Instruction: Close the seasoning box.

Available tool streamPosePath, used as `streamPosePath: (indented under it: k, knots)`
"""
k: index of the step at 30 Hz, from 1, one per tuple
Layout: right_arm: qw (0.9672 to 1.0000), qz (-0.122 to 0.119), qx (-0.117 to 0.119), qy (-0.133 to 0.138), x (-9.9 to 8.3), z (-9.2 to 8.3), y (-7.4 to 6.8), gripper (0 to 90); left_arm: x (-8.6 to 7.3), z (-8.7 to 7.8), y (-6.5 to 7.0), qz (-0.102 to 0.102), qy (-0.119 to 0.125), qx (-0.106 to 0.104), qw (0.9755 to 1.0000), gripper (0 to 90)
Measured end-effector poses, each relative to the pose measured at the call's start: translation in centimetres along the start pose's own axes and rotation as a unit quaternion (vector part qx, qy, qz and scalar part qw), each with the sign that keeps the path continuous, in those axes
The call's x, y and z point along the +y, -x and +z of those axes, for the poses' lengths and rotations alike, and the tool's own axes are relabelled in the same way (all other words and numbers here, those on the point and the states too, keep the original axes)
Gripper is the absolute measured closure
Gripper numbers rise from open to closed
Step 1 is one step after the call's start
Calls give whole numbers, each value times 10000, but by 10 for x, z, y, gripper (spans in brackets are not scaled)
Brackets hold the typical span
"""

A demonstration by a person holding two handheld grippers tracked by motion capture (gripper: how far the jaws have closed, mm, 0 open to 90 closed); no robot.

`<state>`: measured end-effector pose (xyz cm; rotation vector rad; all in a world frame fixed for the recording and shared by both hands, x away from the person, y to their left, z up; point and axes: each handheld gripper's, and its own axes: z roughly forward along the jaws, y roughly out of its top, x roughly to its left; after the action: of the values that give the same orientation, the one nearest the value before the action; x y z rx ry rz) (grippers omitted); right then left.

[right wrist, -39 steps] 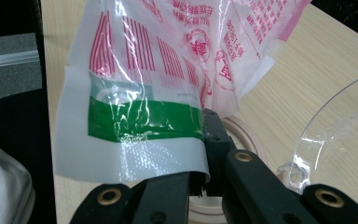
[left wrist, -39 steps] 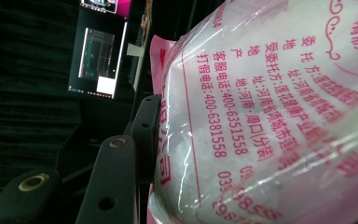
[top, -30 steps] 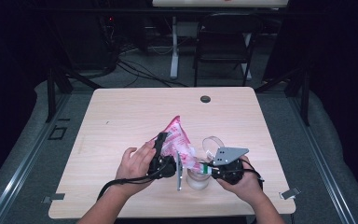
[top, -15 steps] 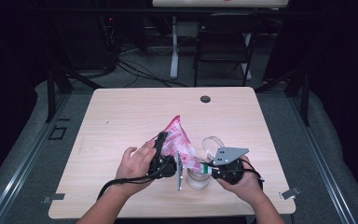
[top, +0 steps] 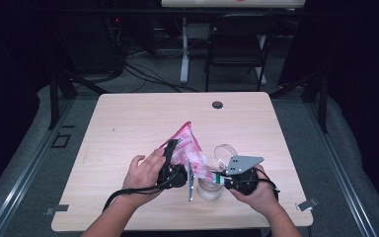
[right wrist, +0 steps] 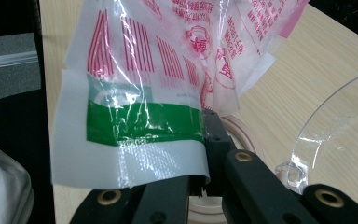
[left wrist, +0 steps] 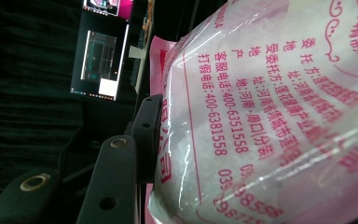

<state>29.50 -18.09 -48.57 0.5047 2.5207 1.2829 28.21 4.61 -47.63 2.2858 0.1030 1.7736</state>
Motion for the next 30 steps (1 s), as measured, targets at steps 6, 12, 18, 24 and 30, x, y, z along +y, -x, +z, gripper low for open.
streamPosePath:
  k: [6,12,18,24,30]
  knots:
    - [10000,1,-9,10,0,0,0,896,1,0,0,13,1,13,10000,607]
    - [10000,3,1,6,0,0,0,896,1,-1,-1,12,23,25,10000,608]
    - [10000,5,-15,2,0,0,0,896,1,-1,-1,8,25,26,10000,609]
    - [10000,-2,-27,-7,0,0,0,897,2,-1,-1,3,34,31,10000,610]
    - [10000,-5,-21,0,0,0,1,897,2,-2,-1,7,53,53,10000,611]
